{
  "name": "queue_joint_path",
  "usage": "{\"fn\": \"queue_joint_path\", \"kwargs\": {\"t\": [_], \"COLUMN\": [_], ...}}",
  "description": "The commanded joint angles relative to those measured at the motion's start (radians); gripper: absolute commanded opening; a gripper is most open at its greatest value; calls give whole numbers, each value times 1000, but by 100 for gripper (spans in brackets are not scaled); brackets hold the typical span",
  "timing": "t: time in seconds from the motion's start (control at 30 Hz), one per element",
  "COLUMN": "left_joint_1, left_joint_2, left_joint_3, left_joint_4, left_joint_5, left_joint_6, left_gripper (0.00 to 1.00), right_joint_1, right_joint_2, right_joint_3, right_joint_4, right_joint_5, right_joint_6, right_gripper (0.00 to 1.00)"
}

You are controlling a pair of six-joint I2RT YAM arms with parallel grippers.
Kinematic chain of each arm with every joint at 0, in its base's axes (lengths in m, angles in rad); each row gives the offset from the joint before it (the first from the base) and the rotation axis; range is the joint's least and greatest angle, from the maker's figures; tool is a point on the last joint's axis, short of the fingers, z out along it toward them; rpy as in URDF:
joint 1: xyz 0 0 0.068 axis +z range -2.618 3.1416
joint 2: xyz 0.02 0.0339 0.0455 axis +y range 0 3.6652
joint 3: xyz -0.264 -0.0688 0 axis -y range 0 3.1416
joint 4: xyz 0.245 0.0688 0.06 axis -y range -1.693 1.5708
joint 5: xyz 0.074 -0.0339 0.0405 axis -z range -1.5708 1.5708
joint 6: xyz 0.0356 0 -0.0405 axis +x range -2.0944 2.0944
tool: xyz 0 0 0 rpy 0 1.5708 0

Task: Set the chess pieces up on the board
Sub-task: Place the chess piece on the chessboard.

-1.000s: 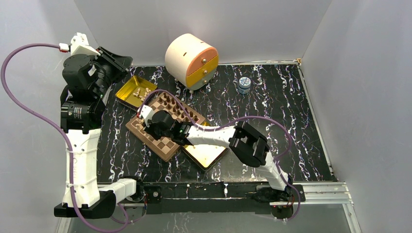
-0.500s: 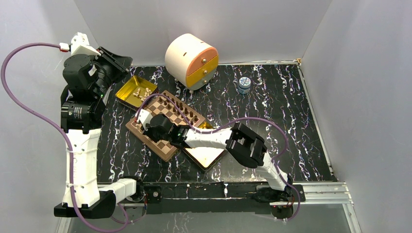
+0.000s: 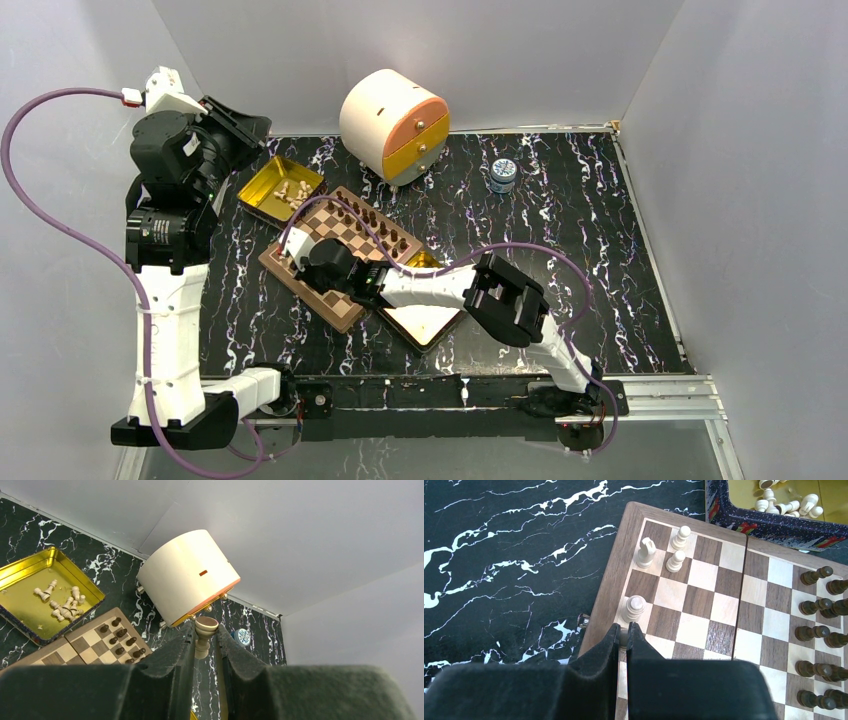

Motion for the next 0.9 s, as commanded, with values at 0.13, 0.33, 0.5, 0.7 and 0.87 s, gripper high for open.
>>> {"fn": "queue_joint_path", "kwargs": {"t": [0.13,0.33,0.5,0.7,0.87], "left_joint_1": [-7,-7,-7,-9,-9], "left_joint_2": [-6,-11,-10,-9,-17], "left_joint_3": [28,23,22,9,-25], "left_joint_4": [25,25,26,25,26], "left_joint_5": [-15,-18,-20,-17,-14], "left_joint_6": [13,15,19,16,16], "left_gripper": [1,1,1,1,1], "right_joint_1": [4,4,4,4,4], "right_joint_2": [-8,-6,-3,-7,-46], "right_joint_3": [-26,-29,-28,1,25], "right_joint_4": [79,71,68,55,48], "right_joint_5": [21,22,24,30,7], "right_joint_6": [19,22,29,45,52], "right_gripper": [4,7,16,33,45]}}
